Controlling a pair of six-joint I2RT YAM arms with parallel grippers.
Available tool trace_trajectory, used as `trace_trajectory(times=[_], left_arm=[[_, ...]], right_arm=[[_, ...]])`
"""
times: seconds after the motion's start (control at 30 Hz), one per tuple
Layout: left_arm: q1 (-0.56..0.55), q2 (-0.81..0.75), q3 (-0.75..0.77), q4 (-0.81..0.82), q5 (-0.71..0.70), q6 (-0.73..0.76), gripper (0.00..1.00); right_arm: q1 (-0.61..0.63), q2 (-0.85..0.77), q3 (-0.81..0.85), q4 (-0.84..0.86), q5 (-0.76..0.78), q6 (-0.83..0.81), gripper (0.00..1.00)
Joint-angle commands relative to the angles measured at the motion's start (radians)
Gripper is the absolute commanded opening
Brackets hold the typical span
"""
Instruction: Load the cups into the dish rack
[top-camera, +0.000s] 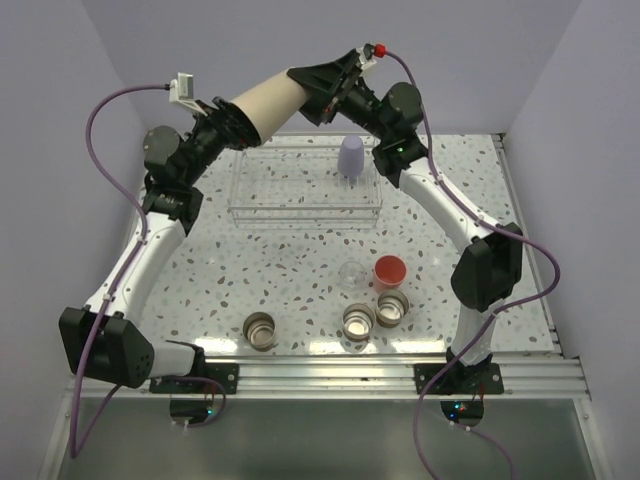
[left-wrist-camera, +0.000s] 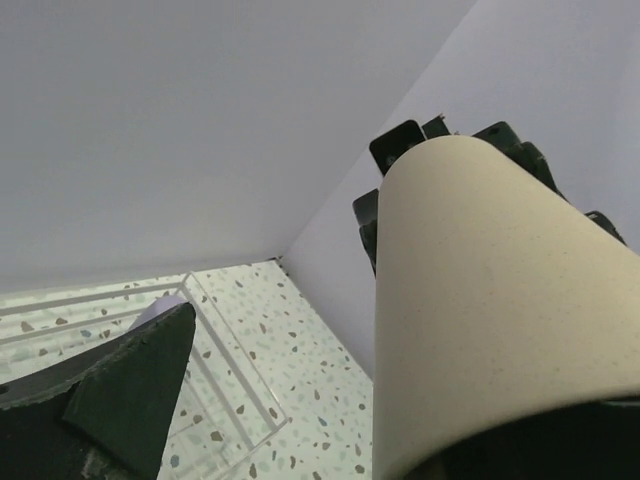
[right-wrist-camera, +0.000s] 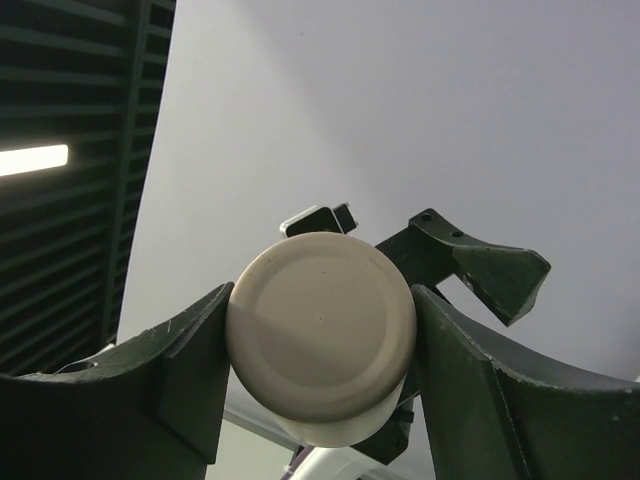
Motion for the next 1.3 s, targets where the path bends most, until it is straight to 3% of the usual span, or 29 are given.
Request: trace_trajectory(times=[0.0,0.27,0.47,0.53,0.57,0.67,0.87,1.0,1.1,1.27], left_arm=[[0.008,-0.038,0.0,-0.123,-0.015,0.083,0.96],[0.054,-0.158,-0.049,-0.348,-0.09,0.248,1.0],[0.057,-0.271,-0.113,-0.504,-0.187,0.348,1.0],[0.057,-0.302,-0.13,-0.538,-0.214,0.36,1.0],[0.057,-0.317,-0.142,-0.561,-0.227,0.364,1.0],[0.057,-0.333,-0.167,-0.59,-0.227,0.368,1.0],[0.057,-0.366,-0.189,-0.65,-0.228,0.39,1.0],[0.057,-0.372,-0.185,-0.671,-0.233,0.407,1.0],[0.057,-0.374,-0.188,-0.675,-0.228,0.407,1.0],[0.057,-0.365,-0.201,-0.665,-0.193,0.39,1.0]], right_arm=[[-0.004,-0.006,0.026,0.024,-0.024,-0.009,0.0],[-0.093,-0.022,0.033,-0.065,-0.053,-0.102,0.0],[-0.177,-0.026,0.036,-0.196,-0.07,-0.24,0.0],[-0.185,-0.018,0.063,-0.307,-0.066,-0.355,0.0],[-0.185,-0.01,0.115,-0.435,-0.035,-0.48,0.0],[-0.179,-0.003,0.181,-0.608,0.023,-0.654,0.0],[-0.173,0.037,0.223,-0.803,0.169,-0.881,0.0],[-0.107,0.048,0.286,-0.982,0.414,-1.107,0.0],[-0.056,0.033,0.238,-1.026,0.514,-1.231,0.0],[-0.049,-0.012,-0.002,-0.929,0.559,-1.236,0.0]])
